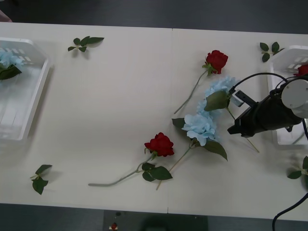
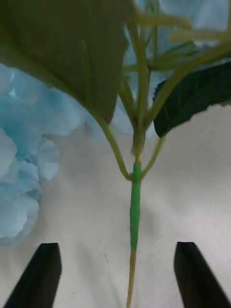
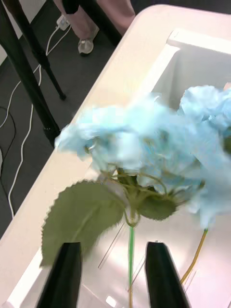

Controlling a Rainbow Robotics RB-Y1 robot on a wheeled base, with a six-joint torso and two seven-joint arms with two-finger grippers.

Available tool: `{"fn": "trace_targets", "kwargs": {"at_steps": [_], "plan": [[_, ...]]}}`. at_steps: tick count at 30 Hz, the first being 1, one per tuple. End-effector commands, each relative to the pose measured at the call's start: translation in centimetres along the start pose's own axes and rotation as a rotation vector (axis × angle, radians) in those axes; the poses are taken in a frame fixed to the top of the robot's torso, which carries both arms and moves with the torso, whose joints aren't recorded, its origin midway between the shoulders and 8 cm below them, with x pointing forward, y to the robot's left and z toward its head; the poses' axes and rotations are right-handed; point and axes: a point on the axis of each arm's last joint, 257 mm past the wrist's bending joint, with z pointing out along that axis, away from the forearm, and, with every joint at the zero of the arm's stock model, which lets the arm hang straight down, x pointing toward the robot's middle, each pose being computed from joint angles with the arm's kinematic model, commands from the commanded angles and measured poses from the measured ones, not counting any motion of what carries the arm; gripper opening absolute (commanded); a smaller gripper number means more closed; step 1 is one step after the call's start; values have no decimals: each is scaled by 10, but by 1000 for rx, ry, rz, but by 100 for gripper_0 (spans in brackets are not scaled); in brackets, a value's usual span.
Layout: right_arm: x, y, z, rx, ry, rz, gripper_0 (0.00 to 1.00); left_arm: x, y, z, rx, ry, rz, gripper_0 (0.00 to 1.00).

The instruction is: Put the red flowers into the right box and the blue flowers into the left box

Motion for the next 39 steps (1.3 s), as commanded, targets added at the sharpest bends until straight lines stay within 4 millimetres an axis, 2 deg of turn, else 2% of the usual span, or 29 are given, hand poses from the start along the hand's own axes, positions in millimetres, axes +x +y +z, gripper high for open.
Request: {"fn": "trace_targets", "kwargs": {"at_steps": [1,4,8,11,14,16,18,22,26,31,32,33,34,36,39], "plan": [[-19,13,8,-9,-24,-55,0,-25,2,-9,-2,-57,49,84],[-19,13,9,-8,-25,-54,0,-31,-6,-12,22,-73,47,99],[-19,13,9,-9,-26,-52,0,-51,-30,-30,95,-108,49,100],[-20,10,5,-9,-37,-41,0,-63,-64,-56,186,-105,57,100],[-22,6,-2,-11,-48,-38,0,-61,-102,-79,272,-91,78,100],[-26,1,-14,-14,-62,-34,0,-51,-134,-95,346,-76,103,100],[-30,-3,-25,-15,-82,-36,0,-42,-157,-103,397,-77,118,100],[-35,-11,-59,-46,-143,-2,0,-13,-215,-119,515,-98,182,100],[-45,-5,-86,-128,-236,46,0,21,-262,-129,574,-114,276,100],[-76,17,-115,-250,-395,68,0,58,-314,-143,630,-163,377,100],[-76,17,-115,-250,-395,68,0,58,-314,-143,630,-163,377,100],[-92,32,-126,-326,-457,98,0,66,-332,-155,677,-171,379,100],[-101,42,-134,-372,-492,116,0,70,-341,-163,705,-173,380,100],[-113,53,-143,-427,-526,127,0,75,-351,-174,743,-167,373,100],[-138,78,-164,-551,-584,152,0,85,-378,-208,870,-126,320,100]]}}
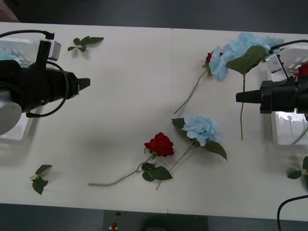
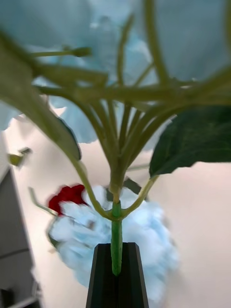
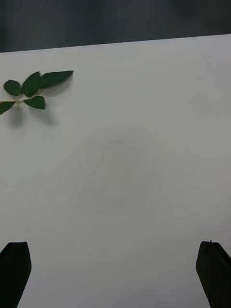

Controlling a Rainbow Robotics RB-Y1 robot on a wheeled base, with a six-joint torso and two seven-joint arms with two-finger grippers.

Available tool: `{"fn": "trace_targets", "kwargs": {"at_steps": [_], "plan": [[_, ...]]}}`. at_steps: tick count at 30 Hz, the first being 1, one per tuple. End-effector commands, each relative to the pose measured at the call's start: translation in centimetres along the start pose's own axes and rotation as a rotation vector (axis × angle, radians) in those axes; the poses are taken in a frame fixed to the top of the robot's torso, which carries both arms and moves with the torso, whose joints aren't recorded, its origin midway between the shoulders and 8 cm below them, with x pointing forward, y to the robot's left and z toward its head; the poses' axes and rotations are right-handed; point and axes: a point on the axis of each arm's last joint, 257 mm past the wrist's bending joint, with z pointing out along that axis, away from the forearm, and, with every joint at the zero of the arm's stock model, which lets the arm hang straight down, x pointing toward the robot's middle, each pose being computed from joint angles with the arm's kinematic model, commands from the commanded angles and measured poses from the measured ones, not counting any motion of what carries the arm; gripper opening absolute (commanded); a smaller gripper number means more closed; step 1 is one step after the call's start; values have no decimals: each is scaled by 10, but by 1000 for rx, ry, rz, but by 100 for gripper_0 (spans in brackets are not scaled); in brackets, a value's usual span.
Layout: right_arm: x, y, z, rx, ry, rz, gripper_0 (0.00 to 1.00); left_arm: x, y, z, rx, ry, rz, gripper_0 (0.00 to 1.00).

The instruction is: Put the red flowers into the right box and the blue flowers into the left box

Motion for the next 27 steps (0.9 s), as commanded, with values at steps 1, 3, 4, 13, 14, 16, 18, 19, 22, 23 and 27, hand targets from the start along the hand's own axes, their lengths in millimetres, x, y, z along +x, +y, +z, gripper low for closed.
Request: {"fn": "trace_targets", "kwargs": {"at_steps": [1,3,4,13,14,16,18,19,22,23,27], "plan": [[-47,38,5,-108,-59,30,0,-29,-47,-18,135,-54,-53,100],[-61,55,10,-165,-81,50,0,-35,-74,-25,213,-60,-75,100],[-68,63,12,-195,-91,62,0,-39,-90,-31,256,-64,-82,100],[-117,113,33,-361,-154,149,0,-57,-191,-84,554,-75,-132,100],[-121,117,36,-369,-159,148,0,-57,-203,-89,590,-70,-141,100],[-129,123,42,-381,-168,147,0,-57,-224,-97,651,-54,-160,100],[-141,133,51,-403,-181,148,0,-55,-247,-103,716,-31,-178,100],[-143,135,53,-408,-184,149,0,-55,-251,-104,726,-29,-179,100],[-158,151,65,-448,-204,161,0,-57,-264,-103,752,-25,-191,100],[-160,153,67,-452,-207,165,0,-58,-266,-103,756,-25,-191,100],[-174,173,79,-503,-218,179,0,-65,-280,-89,776,-16,-217,100]]}}
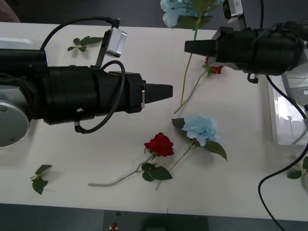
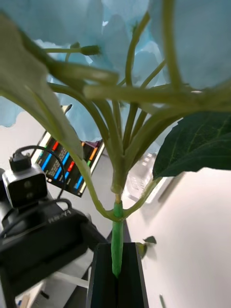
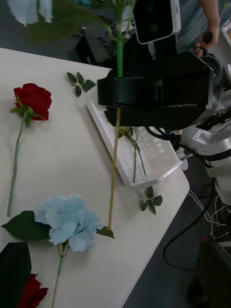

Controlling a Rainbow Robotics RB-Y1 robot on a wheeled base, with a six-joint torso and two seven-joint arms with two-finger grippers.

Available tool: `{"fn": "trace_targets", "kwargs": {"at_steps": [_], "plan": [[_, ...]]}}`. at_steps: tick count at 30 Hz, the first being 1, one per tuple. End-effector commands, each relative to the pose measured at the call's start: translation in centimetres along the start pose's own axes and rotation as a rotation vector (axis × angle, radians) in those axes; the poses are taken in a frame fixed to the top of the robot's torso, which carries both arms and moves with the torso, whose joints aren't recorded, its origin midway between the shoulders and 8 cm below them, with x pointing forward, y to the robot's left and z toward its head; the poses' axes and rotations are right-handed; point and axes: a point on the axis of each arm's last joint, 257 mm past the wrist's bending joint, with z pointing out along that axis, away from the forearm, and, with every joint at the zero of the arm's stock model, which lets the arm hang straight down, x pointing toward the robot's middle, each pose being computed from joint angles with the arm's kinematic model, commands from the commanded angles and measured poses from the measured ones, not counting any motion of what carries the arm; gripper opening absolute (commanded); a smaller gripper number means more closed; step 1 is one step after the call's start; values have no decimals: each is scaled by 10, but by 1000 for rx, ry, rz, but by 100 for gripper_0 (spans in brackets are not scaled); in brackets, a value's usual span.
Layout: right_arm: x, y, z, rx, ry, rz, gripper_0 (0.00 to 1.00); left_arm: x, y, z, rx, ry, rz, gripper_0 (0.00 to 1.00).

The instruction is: Put the red flowers into the right box and the blue flowers into the left box

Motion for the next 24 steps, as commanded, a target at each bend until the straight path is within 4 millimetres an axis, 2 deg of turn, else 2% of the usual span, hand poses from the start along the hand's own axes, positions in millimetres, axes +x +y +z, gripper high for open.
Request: {"fn": "trace_targets", "kwargs": {"at_steps": [1,5,8,15,19,20,21,22,23,24], "plan": [[-18,35,24,-76,-2,4,0,-21,-6,14,21,-34,-41,100],[-20,47,32,-116,-2,15,0,-34,10,24,-19,-64,-30,100],[-19,51,34,-122,1,13,0,-35,15,34,-27,-58,-34,100],[-19,55,34,-133,2,11,0,-40,12,45,-15,-51,-38,100],[-19,55,34,-133,2,11,0,-34,5,49,-2,-27,-42,76],[-19,55,34,-133,2,11,0,-33,4,50,-1,-21,-40,65],[-19,55,34,-133,2,11,0,-32,4,50,-4,-18,-39,40],[-19,55,34,-133,2,11,0,-32,3,51,-2,-16,-42,25],[-19,55,34,-133,2,11,0,-31,3,50,0,-11,-51,2],[-19,55,34,-133,2,11,0,-30,4,49,1,-10,-57,0]]}}
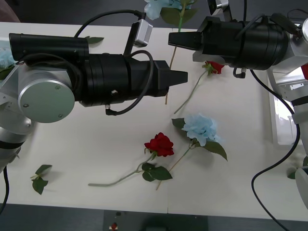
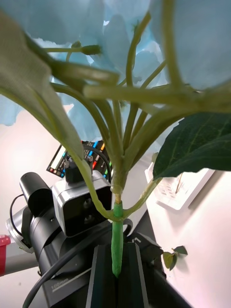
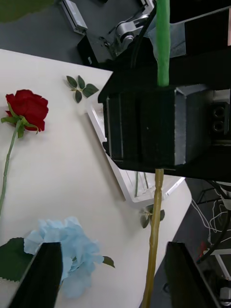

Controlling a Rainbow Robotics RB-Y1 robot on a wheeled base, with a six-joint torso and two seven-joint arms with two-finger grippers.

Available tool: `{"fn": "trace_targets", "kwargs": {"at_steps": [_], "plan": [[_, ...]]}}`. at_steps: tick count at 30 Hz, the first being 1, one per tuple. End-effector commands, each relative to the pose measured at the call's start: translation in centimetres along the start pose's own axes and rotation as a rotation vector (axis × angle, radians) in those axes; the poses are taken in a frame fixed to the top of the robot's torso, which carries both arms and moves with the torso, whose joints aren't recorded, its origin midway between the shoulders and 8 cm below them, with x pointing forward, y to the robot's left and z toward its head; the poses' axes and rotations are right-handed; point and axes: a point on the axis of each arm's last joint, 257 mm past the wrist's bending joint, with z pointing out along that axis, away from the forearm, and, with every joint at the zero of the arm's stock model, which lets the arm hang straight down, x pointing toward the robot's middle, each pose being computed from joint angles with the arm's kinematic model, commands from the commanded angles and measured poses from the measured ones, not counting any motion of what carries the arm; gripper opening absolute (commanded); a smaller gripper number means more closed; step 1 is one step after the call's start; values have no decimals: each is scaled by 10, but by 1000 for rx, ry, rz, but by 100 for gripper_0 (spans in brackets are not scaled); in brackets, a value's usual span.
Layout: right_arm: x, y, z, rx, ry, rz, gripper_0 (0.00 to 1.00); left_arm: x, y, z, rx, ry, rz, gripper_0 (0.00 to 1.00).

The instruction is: Put the red flowers into the right box and the blue flowers into the left box

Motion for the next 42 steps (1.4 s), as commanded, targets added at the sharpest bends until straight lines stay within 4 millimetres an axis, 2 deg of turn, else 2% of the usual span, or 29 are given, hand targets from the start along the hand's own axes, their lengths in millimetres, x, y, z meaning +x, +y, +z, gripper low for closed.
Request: {"fn": "trace_targets", "kwargs": {"at_steps": [1,17,18,19,20,26,28,30,31,33,34,36,38,39,41,42], "plan": [[-13,25,5,-39,-5,-29,0,-12,-8,-7,10,-10,-28,0],[-13,25,5,-39,-5,-29,0,-15,-8,-9,12,-19,-32,0],[-13,25,5,-39,-5,-29,29,-15,-8,-9,13,-21,-32,0],[-13,25,5,-39,-5,-29,76,-18,-7,-9,11,-29,-27,0],[-13,25,5,-39,-5,-29,100,-18,-5,-10,6,-34,-26,0],[-13,25,5,-39,-5,-29,100,-38,17,-25,-65,-78,18,0],[-13,25,5,-39,-5,-29,100,-49,26,-35,-90,-101,25,0],[-13,25,5,-39,-5,-29,100,-66,45,-57,-142,-130,26,0],[-13,25,5,-39,-5,-29,100,-70,50,-63,-155,-134,27,0],[-13,25,5,-39,-5,-29,100,-83,73,-90,-228,-144,22,0],[-13,25,5,-39,-5,-29,100,-84,77,-95,-243,-144,17,0],[-13,25,5,-39,-5,-29,100,-91,98,-121,-307,-152,2,0],[-13,25,5,-39,-5,-29,100,-95,124,-154,-390,-164,-22,0],[-6,13,0,-18,-3,-5,100,-94,136,-169,-428,-168,-34,0],[-4,7,-4,3,-1,-3,100,-94,163,-205,-511,-188,-63,0],[-8,8,-5,14,-2,-16,100,-93,170,-214,-530,-195,-74,0]]}}
